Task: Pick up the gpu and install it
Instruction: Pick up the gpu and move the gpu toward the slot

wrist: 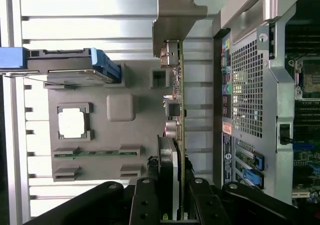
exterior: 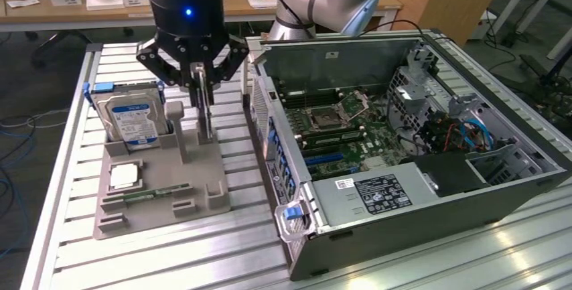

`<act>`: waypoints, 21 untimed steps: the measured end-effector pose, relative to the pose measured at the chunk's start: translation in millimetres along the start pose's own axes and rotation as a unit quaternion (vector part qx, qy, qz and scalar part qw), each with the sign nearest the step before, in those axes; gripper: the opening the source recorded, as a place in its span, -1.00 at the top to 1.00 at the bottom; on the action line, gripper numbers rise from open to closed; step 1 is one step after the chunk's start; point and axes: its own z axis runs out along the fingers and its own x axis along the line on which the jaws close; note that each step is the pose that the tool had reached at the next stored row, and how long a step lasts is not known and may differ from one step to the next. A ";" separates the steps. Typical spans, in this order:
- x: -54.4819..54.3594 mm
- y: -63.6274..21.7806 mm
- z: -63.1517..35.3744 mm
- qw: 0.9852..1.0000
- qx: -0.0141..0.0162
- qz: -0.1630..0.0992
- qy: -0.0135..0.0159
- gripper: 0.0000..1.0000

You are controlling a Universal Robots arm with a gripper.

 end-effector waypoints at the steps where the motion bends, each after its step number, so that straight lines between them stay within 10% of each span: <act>1: 0.0 0.1 -2.7 1.000 0.000 0.000 0.000 0.44; 21: -0.6 1.6 -40.1 1.000 0.000 0.000 0.000 0.44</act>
